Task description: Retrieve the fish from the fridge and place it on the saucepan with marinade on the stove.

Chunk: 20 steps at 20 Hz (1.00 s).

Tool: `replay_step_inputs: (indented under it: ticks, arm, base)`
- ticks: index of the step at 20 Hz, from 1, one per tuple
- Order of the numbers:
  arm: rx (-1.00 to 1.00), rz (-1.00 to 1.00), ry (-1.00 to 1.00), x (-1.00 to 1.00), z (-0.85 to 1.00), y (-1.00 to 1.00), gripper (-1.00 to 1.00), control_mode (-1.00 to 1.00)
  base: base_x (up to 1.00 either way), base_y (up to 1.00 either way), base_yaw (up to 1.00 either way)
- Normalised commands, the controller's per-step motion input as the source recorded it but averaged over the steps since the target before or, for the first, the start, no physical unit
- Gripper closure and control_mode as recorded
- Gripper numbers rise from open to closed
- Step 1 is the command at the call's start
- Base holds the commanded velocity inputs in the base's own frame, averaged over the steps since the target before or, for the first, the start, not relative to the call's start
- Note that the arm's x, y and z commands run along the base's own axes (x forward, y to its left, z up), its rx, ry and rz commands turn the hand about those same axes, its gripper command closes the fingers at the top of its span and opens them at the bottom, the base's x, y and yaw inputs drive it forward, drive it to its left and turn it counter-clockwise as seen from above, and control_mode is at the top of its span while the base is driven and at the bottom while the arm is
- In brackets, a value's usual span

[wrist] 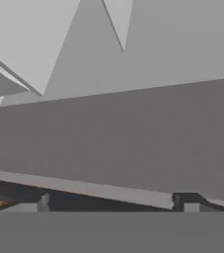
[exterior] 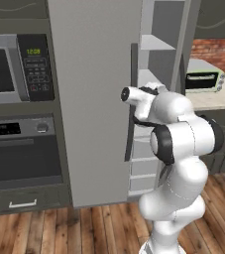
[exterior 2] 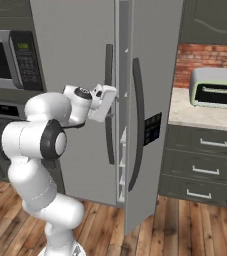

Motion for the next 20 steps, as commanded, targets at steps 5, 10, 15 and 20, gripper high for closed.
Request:
replay_step_inputs:
  ticks: [5,10,15,20]
  arm:
    - [-0.07,-0.01,0.06,0.52,0.0,-0.17,-1.0,-1.0]
    - [-0.09,-0.04,0.03,0.31,-0.01,-0.29,-1.0,-1.0]
    - [-0.09,-0.1,0.01,0.01,-0.13,-0.54,-1.0,-1.0]
    - [-0.07,-0.12,0.11,-0.03,-0.19,-0.84,-1.0,-1.0]
  base:
    - [0.0,0.0,0.0]
    - [0.0,0.0,0.0]
    - [0.0,0.0,0.0]
    - [0.0,0.0,0.0]
